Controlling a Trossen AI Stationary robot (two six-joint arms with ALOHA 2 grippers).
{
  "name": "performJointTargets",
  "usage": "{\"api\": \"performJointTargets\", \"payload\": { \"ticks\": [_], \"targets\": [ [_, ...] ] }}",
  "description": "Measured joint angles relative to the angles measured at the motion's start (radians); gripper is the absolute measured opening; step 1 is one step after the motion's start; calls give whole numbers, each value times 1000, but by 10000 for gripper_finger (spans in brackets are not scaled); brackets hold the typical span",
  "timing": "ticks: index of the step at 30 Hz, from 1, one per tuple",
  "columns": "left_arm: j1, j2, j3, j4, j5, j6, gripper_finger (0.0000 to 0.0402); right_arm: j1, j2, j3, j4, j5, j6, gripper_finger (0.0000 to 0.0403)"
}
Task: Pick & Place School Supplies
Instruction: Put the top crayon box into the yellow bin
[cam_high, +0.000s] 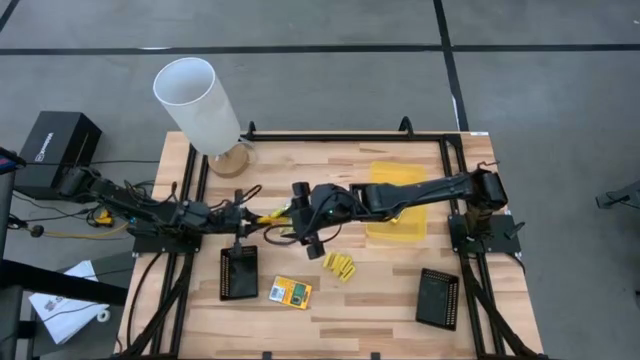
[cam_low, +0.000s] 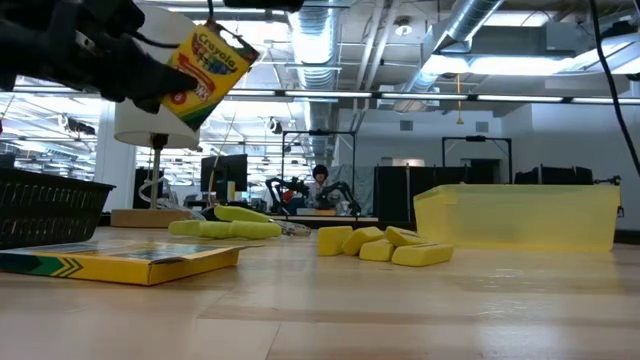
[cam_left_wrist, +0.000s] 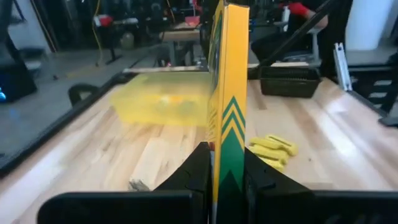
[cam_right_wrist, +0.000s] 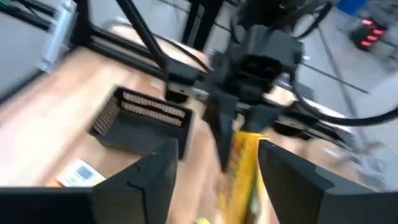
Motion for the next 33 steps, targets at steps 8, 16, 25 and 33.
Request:
{"api": "performJointTargets", "payload": {
  "ticks": [8, 16, 25, 33],
  "targets": [
    [-42, 0, 0, -74, 84, -92, 25, -42, 0, 58, -187, 113, -19, 220],
    [-170, 0, 0, -287, 122, -302, 25, -75, -17, 59, -282, 112, 2, 193],
    [-299, -13, 19, -362, 129, -436, 25, -73, -23, 59, -282, 110, -9, 185],
    [-282, -63, 96, -358, 48, -260, 25, -67, -33, 59, -294, 112, -14, 189]
  ]
}}
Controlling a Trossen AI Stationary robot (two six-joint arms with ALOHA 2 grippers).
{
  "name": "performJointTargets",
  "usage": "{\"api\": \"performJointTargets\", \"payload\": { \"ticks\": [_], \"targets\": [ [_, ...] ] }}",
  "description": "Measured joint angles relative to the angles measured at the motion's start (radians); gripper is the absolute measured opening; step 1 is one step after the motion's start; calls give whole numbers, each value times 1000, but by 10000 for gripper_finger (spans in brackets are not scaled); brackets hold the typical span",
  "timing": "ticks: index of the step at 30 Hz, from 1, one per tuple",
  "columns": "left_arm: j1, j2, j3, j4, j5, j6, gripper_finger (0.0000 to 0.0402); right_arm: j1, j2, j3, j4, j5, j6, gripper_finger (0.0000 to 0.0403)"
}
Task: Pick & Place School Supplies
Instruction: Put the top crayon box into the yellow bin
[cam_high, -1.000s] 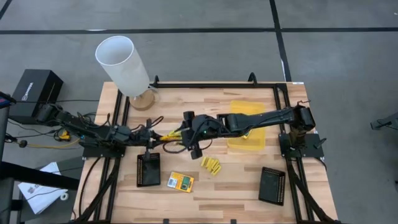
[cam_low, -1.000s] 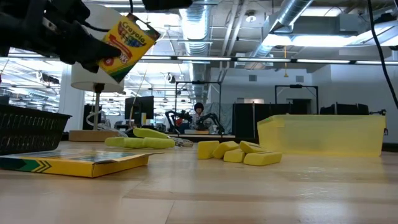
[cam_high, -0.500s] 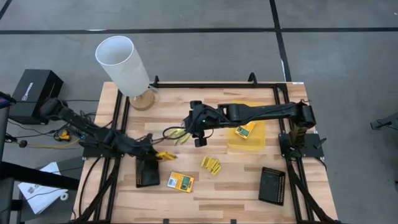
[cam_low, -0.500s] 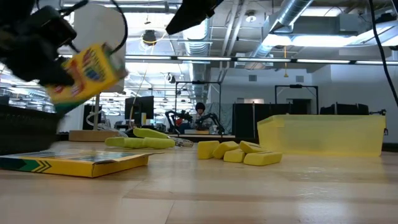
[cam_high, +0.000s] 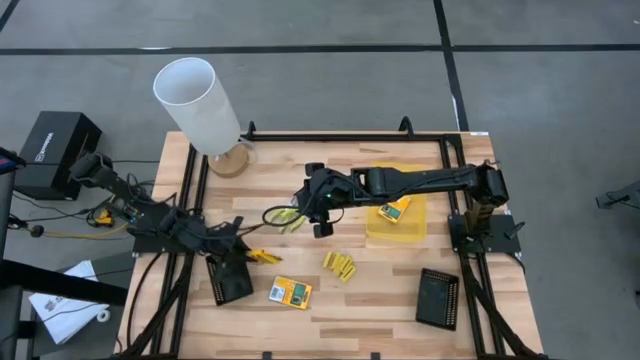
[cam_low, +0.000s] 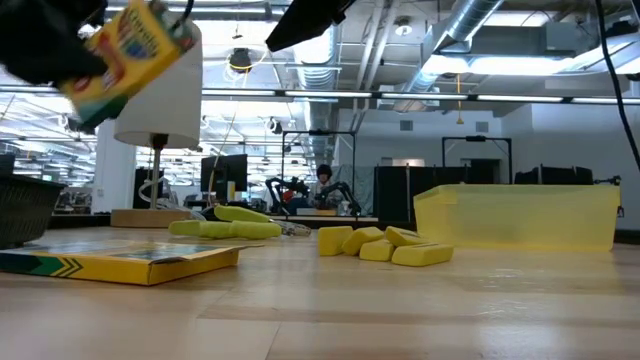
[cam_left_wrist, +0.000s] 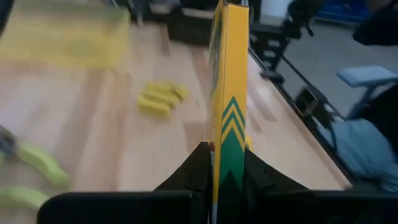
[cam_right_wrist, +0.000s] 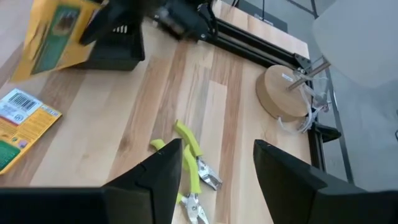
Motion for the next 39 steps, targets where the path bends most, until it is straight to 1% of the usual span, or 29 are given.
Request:
{"api": "performJointTargets", "payload": {
  "ticks": [4, 6, 10, 12, 15, 19, 21, 23, 25, 28, 33, 36, 39],
  "targets": [
    [61, -6, 11, -3, -5, 65, 25, 10, -50, 1, -52, 13, 11, 185],
    [103, 2, 11, -4, -6, 94, 25, 17, -82, 0, -85, 40, 23, 183],
    [216, 27, 11, 15, 9, 162, 25, 35, -175, 1, -187, 162, 54, 179],
    [291, 53, 11, 69, 68, 189, 25, 46, -226, -3, -253, 217, 91, 178],
    [406, 113, 11, 197, 197, 228, 25, 64, -308, -39, -293, 292, 139, 178],
    [551, 242, 15, 404, 345, 269, 25, 105, -417, -123, -298, 367, 200, 178],
    [616, 327, 44, 465, 409, 275, 25, 126, -467, -172, -297, 399, 223, 177],
    [663, 424, 100, 504, 463, 280, 25, 145, -510, -223, -274, 429, 241, 178],
    [692, 529, 177, 523, 513, 301, 25, 157, -546, -272, -241, 432, 245, 177],
    [707, 694, 327, 525, 567, 338, 25, 166, -585, -333, -195, 433, 252, 177],
    [713, 921, 585, 525, 664, 378, 25, 170, -617, -414, -202, 433, 292, 178],
    [718, 1006, 705, 520, 705, 382, 25, 178, -640, -449, -231, 432, 331, 179],
    [722, 1058, 802, 515, 724, 387, 25, 195, -665, -477, -252, 433, 365, 181]
  ]
}}
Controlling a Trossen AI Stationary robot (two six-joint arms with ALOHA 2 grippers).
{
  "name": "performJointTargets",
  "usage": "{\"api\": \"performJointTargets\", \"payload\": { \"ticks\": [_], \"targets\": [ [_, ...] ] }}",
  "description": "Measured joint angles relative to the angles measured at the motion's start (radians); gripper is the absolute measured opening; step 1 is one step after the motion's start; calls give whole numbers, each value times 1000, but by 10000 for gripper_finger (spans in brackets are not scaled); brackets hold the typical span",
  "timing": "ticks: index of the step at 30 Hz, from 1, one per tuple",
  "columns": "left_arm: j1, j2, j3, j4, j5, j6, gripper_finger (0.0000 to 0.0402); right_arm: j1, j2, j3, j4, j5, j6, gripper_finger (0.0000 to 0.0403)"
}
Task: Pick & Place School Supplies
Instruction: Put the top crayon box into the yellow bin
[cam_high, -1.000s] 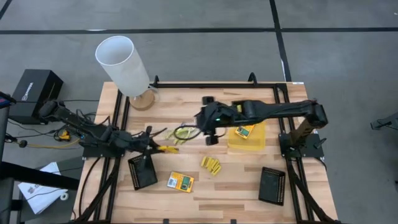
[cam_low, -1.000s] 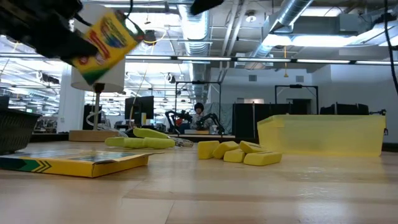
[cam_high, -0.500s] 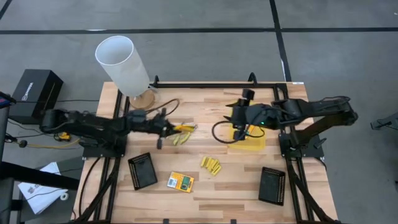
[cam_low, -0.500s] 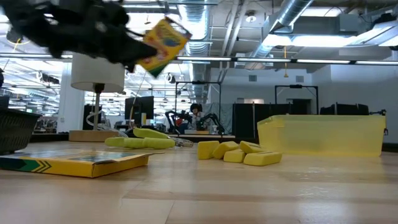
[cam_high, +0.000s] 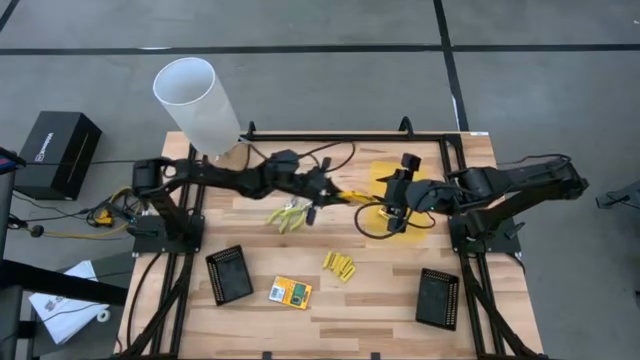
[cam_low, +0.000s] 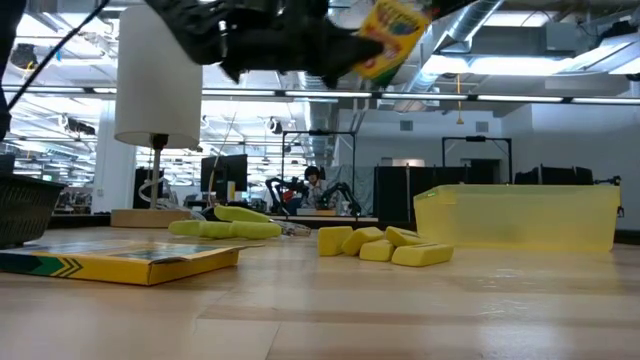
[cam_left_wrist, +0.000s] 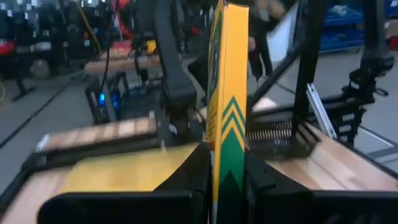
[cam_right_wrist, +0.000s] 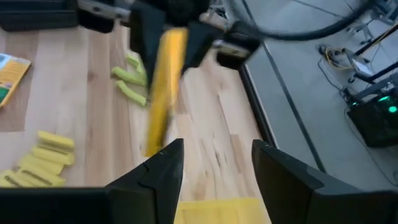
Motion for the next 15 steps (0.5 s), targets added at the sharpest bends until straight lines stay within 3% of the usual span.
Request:
{"api": "performJointTargets", "payload": {
  "ticks": [5, 15],
  "targets": [
    [6, 34, 71, -23, 34, 3, 25, 34, -46, -36, 4, 7, 36, 190],
    [24, 30, 79, -54, 53, 29, 25, 84, -48, -39, 26, 16, 25, 198]
  ]
}}
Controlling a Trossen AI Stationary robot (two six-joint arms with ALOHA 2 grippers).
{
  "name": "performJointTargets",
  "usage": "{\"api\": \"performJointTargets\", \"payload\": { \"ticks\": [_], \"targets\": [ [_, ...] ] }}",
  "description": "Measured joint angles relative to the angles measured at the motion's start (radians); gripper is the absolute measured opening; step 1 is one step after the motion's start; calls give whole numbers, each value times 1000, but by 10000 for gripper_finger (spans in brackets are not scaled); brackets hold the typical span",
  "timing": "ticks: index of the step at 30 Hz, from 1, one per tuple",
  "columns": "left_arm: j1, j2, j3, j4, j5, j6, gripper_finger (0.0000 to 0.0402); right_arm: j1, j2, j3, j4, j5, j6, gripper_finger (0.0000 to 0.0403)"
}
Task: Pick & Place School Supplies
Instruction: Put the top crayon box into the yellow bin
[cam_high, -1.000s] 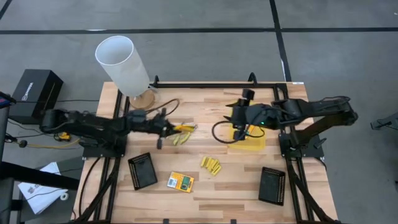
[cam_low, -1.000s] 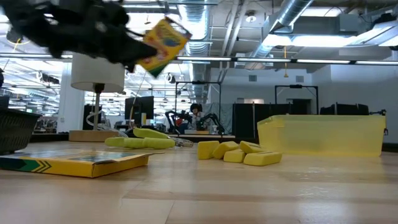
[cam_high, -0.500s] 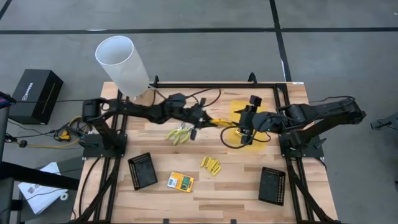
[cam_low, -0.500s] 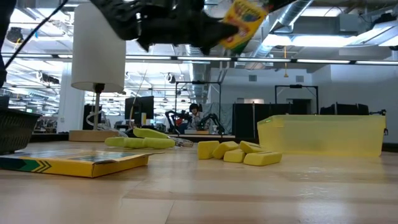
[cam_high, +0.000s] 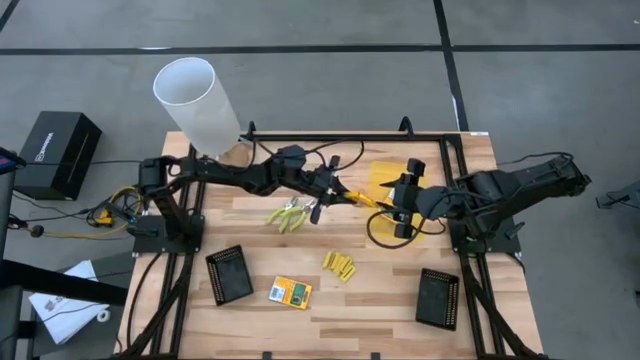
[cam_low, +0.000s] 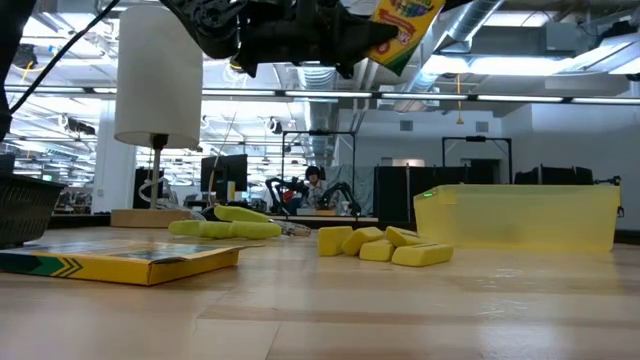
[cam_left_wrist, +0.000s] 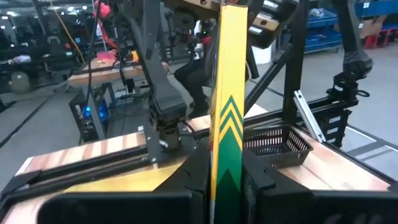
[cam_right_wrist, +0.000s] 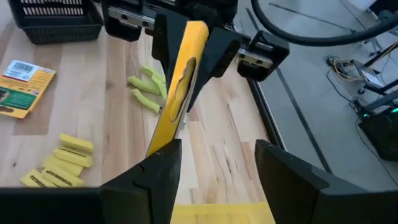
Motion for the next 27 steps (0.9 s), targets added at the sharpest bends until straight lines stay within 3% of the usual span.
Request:
{"api": "performJointTargets", "payload": {
  "ticks": [6, 11, 27],
  "targets": [
    [56, 0, 0, -11, -41, -11, 25, 14, -30, 0, -12, -25, 16, 202],
    [69, 0, 0, -11, -12, -10, 25, 19, -59, 0, -38, -5, 41, 202],
    [-17, 0, 26, 20, 4, 15, 25, -32, 32, 1, 47, -28, -11, 212]
  ]
}}
